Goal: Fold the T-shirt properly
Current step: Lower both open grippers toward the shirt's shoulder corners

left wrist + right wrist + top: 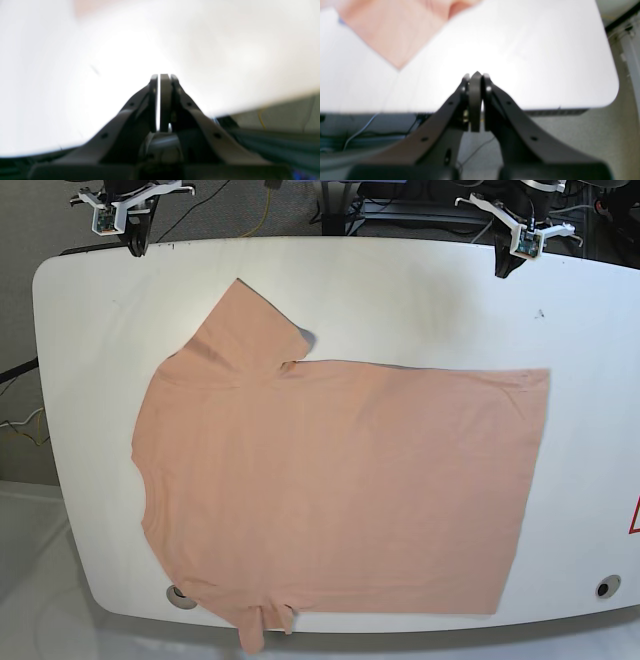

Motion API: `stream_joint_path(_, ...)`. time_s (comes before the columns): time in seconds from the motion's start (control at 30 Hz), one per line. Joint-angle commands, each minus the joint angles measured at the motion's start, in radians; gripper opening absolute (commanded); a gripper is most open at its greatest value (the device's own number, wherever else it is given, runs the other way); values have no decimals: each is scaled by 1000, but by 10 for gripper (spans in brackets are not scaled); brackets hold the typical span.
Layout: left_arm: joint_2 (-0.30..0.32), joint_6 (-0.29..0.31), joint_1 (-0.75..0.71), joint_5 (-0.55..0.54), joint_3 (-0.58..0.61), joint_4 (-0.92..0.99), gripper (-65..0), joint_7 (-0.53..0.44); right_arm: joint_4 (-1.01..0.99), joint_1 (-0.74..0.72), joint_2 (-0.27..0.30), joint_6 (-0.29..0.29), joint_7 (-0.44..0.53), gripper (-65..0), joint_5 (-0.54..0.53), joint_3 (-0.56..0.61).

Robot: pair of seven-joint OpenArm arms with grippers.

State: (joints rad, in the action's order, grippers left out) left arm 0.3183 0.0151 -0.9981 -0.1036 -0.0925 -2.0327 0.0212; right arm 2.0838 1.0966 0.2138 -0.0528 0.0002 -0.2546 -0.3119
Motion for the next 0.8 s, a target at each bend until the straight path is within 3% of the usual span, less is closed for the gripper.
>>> stream_joint_path(0.0, 26, 7, 10, -1, 17, -31, -650, 2, 26, -9, 9, -1, 32, -647, -2, 2)
stream_joint_path(0.23, 48, 7, 53, -2, 19, -44, -650, 15, 28, -61, 9, -25, 27, -650, -6, -3)
stream_joint_path(0.4, 63, 7, 106, -9, 5, -80, -647, 12, 43, -123, 11, -79, -58, -650, -7, -10)
stream_joint_path(0.57, 68, 17, 138, -28, -6, -89, -518, 16, 50, -173, 4, -120, -154, -650, -13, -15)
stream_joint_path(0.63, 63, 12, 159, -77, -19, -67, -454, 21, 55, -228, -23, -180, -268, -609, -19, -21)
stream_joint_path(0.77, 59, 10, 177, -108, -33, -63, -438, 30, 63, -269, -57, -225, -340, -502, -20, -31)
